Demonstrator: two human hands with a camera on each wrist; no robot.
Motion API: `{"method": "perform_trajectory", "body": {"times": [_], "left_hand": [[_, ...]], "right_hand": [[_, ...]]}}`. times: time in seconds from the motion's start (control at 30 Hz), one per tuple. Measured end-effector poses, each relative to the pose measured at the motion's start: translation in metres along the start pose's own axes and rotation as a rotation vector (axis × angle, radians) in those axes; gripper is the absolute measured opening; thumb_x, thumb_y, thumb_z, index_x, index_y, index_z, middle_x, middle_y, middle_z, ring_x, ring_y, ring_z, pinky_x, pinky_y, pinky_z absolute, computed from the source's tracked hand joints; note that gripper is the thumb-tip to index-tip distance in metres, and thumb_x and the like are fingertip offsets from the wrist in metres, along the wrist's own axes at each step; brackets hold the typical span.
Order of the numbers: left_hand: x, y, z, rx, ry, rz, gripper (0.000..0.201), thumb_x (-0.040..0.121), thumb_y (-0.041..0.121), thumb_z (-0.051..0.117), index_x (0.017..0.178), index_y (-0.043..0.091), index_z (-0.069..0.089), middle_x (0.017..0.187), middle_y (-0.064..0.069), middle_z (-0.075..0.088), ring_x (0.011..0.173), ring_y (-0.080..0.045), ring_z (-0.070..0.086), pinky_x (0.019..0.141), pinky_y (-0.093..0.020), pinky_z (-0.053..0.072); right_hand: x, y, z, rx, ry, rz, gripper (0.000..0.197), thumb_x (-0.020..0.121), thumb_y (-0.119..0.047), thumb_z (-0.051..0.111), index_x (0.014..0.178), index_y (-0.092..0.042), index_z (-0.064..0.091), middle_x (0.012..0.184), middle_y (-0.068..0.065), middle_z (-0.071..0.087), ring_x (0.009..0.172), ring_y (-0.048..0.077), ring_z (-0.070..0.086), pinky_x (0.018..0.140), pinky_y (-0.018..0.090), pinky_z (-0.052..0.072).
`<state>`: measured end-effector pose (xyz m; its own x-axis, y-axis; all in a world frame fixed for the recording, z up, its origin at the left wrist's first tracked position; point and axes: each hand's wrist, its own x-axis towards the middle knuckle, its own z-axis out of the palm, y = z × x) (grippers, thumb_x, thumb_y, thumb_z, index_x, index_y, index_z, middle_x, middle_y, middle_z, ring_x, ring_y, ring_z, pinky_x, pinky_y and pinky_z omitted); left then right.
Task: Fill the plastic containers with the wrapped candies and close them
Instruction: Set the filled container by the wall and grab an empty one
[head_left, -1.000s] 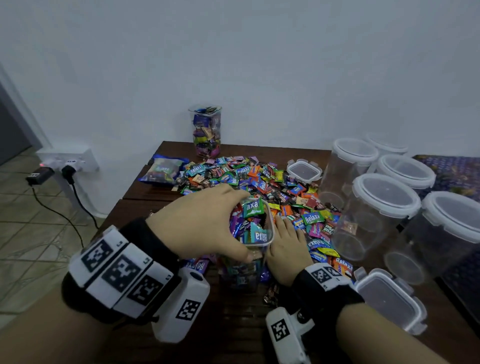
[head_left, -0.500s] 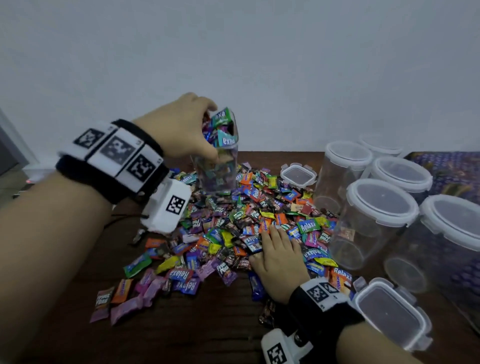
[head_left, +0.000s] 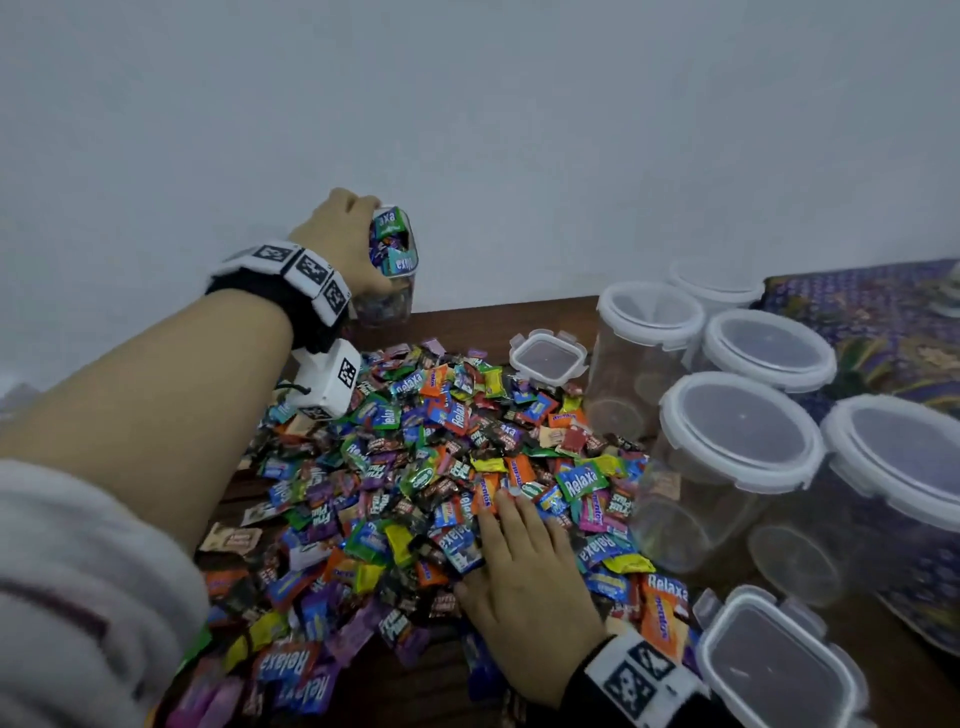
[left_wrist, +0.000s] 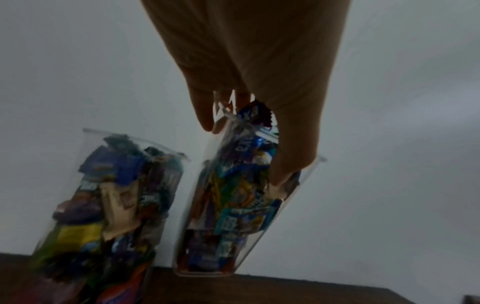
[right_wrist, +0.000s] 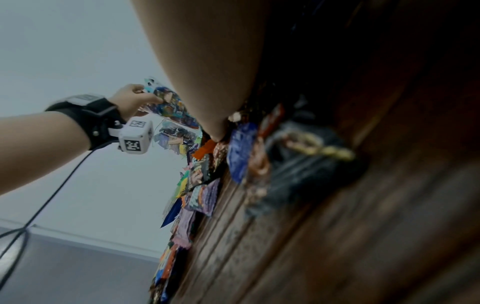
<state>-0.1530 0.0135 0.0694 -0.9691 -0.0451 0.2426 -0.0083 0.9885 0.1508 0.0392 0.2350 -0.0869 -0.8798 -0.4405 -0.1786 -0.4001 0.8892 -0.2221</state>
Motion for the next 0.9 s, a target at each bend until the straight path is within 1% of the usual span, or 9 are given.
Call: {"method": "perform_trajectory", "body": {"times": [0.07,0.13,0.2,0.37,0.5,0.57,0.77,0.83,0.9], "left_hand": [[0.011,-0.008,0.013,-0.003,-0.015,-0.020,0.090,0.072,0.031,0.079,0.144,0.009,0.030,0.141,-0.018,0.032,0.126,-0.036,0.042,0.099,-0.046,0.039],[0.020,-0.015,0.023,-0.015,-0.038,-0.037,0.092,0.072,0.034,0.080,0.145,0.008,0.030,0.141,-0.019,0.032,0.125,-0.038,0.043,0.101,-0.047,0.038],[0.027,-0.020,0.029,-0.022,-0.070,-0.058,0.095,0.071,0.035,0.081,0.146,0.008,0.028,0.142,-0.020,0.031,0.126,-0.040,0.042,0.103,-0.048,0.037],[0.039,-0.028,0.035,-0.059,-0.100,-0.056,0.089,0.075,0.029,0.078,0.146,0.007,0.029,0.146,-0.022,0.033,0.132,-0.038,0.036,0.108,-0.047,0.032],[0.043,-0.028,0.034,-0.035,-0.081,-0.037,0.060,0.085,0.018,0.069,0.135,-0.003,0.043,0.136,-0.025,0.047,0.121,-0.040,0.047,0.098,-0.043,0.036],[0.043,-0.027,0.033,-0.032,-0.092,-0.048,0.057,0.086,0.018,0.068,0.132,-0.003,0.043,0.132,-0.026,0.050,0.116,-0.040,0.050,0.094,-0.044,0.039],[0.027,-0.013,0.029,-0.055,-0.067,-0.040,0.088,0.085,0.040,0.067,0.149,0.005,0.017,0.152,-0.018,0.028,0.137,-0.033,0.032,0.110,-0.047,0.030],[0.016,0.007,0.024,-0.105,-0.081,0.000,0.093,0.084,0.049,0.064,0.151,0.012,0.012,0.156,-0.011,0.024,0.140,-0.030,0.029,0.113,-0.044,0.027],[0.002,0.034,0.019,-0.226,-0.102,0.045,0.096,0.081,0.054,0.064,0.152,0.017,0.011,0.156,-0.007,0.024,0.140,-0.026,0.029,0.114,-0.041,0.026]], "right_hand": [[0.000,-0.004,-0.004,0.044,0.020,0.094,0.092,0.088,-0.061,-0.012,0.130,-0.019,0.058,0.140,0.004,0.051,0.128,0.025,0.049,0.102,0.041,0.029],[0.004,-0.002,0.001,0.051,-0.020,0.103,0.085,0.091,-0.061,-0.006,0.131,-0.020,0.057,0.141,0.003,0.049,0.129,0.024,0.048,0.103,0.041,0.029],[0.004,0.000,0.005,0.067,0.016,0.123,0.077,0.094,-0.058,0.004,0.119,-0.022,0.066,0.130,0.001,0.060,0.119,0.021,0.058,0.094,0.038,0.042],[0.005,-0.001,0.012,0.043,0.053,0.151,0.083,0.093,-0.055,-0.004,0.112,-0.024,0.070,0.121,-0.001,0.066,0.111,0.019,0.063,0.085,0.042,0.051],[0.004,0.000,0.010,0.035,0.053,0.150,0.082,0.094,-0.054,-0.004,0.111,-0.024,0.071,0.120,-0.001,0.066,0.110,0.019,0.064,0.086,0.036,0.050],[0.003,0.000,0.008,0.028,0.037,0.140,0.082,0.094,-0.054,-0.004,0.110,-0.025,0.071,0.119,-0.002,0.067,0.109,0.018,0.064,0.086,0.036,0.050],[0.001,0.003,0.007,0.016,0.063,0.122,0.083,0.094,-0.053,-0.004,0.111,-0.022,0.071,0.119,-0.002,0.066,0.110,0.018,0.064,0.085,0.038,0.051],[0.000,0.003,0.003,0.003,0.093,0.115,0.085,0.092,-0.056,-0.006,0.119,-0.021,0.067,0.129,0.001,0.061,0.119,0.020,0.058,0.096,0.036,0.042],[0.002,0.003,0.003,-0.036,0.154,0.017,0.092,0.085,-0.062,-0.012,0.138,-0.018,0.049,0.148,0.004,0.039,0.137,0.025,0.037,0.108,0.040,0.016]]}}
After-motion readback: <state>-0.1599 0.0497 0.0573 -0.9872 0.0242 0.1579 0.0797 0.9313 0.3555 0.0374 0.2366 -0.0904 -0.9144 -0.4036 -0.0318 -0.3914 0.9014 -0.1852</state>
